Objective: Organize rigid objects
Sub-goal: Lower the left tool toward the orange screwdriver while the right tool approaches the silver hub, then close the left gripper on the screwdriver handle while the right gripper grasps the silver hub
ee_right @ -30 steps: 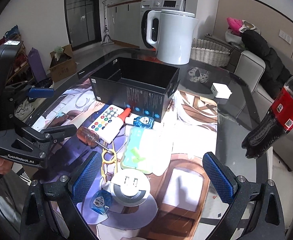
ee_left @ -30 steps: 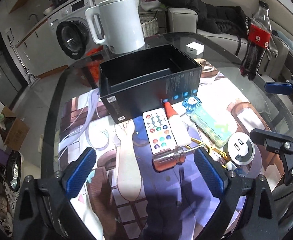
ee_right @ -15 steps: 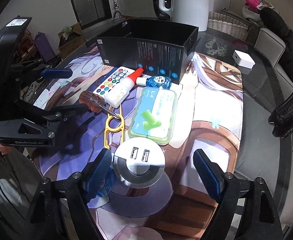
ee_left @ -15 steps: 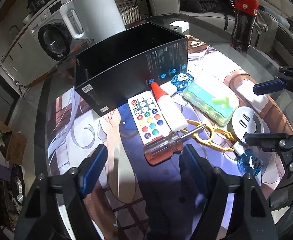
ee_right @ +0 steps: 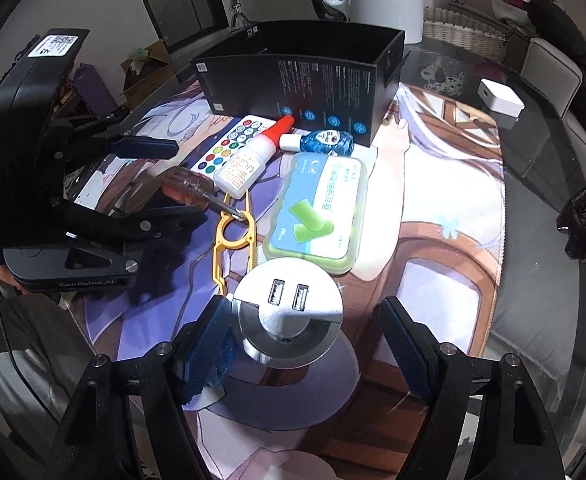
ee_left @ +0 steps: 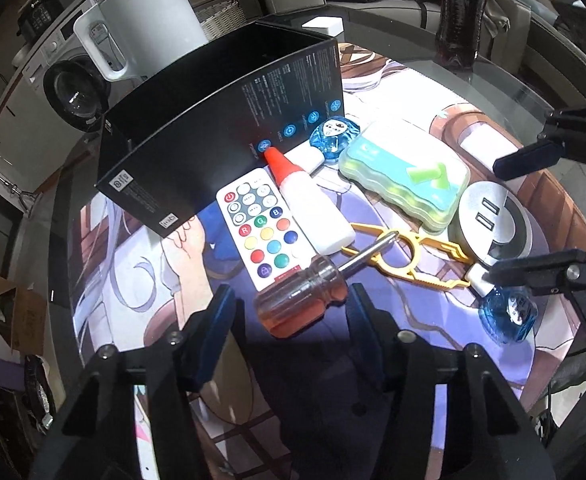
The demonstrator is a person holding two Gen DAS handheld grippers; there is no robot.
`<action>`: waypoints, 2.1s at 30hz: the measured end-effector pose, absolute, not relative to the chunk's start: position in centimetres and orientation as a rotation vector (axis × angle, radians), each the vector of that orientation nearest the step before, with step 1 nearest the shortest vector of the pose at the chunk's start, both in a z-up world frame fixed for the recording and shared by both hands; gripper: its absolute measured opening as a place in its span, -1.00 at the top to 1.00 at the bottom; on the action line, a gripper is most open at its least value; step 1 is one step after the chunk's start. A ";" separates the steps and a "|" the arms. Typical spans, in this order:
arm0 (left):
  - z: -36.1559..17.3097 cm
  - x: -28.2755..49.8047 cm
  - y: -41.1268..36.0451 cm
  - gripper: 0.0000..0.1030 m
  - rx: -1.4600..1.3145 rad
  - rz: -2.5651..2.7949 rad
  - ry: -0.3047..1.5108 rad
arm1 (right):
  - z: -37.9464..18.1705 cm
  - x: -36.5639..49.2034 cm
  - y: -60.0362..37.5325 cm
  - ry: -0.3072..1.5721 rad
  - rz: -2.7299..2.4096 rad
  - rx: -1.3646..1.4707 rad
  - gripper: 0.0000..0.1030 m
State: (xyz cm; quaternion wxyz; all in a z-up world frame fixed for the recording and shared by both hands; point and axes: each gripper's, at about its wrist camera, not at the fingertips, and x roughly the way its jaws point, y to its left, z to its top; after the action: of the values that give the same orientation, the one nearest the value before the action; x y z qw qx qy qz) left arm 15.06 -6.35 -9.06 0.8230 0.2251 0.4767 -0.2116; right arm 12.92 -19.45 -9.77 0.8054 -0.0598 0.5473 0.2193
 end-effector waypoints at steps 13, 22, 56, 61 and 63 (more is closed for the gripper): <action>-9.2 12.8 -5.7 0.36 0.376 -0.543 1.135 | -9.6 12.5 -19.3 1.188 0.528 -0.082 -0.12; -8.5 14.2 -6.1 0.02 0.473 -0.501 1.013 | -9.6 12.7 -19.5 1.191 0.528 -0.064 -0.12; -7.2 11.4 -8.5 -0.05 0.465 -0.566 1.002 | -9.4 12.4 -19.7 1.178 0.512 -0.066 -0.12; -8.3 11.4 -8.8 0.13 0.473 -0.573 1.035 | -8.8 12.8 -20.4 1.155 0.452 -0.027 -0.68; -8.1 11.5 -8.6 0.13 0.455 -0.570 1.033 | -8.6 12.9 -20.8 1.132 0.395 0.003 -0.87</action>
State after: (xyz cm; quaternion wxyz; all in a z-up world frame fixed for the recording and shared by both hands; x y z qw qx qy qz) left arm 11.52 -8.63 -8.06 0.8066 0.2129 0.4828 -0.2664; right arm 12.92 -20.80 -8.63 0.8255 0.0012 0.5329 0.1860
